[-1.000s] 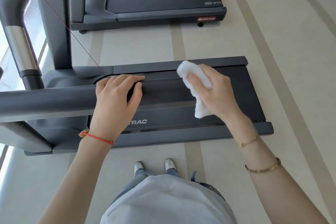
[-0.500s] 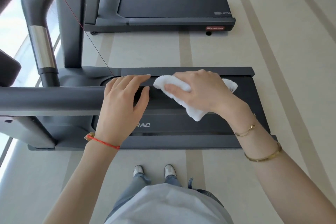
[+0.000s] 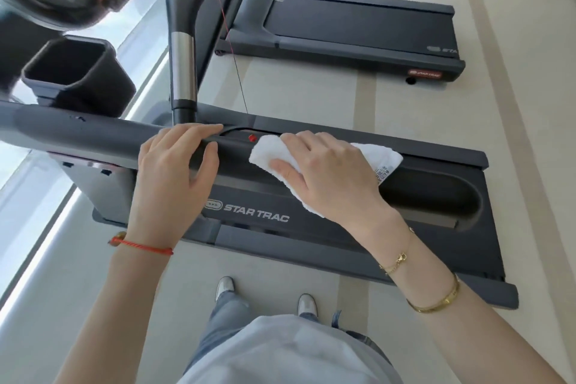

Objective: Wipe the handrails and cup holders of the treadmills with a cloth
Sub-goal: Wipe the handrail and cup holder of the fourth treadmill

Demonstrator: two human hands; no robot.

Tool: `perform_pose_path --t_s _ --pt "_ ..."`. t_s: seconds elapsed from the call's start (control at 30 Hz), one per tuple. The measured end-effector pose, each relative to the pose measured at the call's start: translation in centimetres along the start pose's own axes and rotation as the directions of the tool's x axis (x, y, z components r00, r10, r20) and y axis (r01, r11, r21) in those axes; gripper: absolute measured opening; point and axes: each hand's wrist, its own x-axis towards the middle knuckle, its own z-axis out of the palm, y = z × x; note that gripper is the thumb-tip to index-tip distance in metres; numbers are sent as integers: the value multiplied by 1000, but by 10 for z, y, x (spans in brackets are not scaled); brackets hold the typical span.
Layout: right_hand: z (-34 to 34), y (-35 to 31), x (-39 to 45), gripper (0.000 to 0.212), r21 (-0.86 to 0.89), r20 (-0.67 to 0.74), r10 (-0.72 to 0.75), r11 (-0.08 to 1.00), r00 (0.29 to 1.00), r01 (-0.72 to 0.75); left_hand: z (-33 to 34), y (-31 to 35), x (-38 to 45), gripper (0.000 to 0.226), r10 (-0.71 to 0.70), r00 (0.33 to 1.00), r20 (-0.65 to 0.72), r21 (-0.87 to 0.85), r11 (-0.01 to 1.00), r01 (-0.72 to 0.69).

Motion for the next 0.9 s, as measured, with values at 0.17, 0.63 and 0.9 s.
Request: perform_pose_path --t_s 0.17,0.63,0.9 --pt "8 -42 31 57 -4 11 -5 1000 1000 5 -34 -62 17 25 -16 999 -42 31 999 17" --pt "32 -128 78 43 -3 -219 -52 999 974 52 -81 -186 50 26 0 1000 -22 -9 1000 0" --pt "39 -202 142 51 4 -150 -36 999 988 37 -102 -242 57 24 -11 997 -80 -38 999 8"
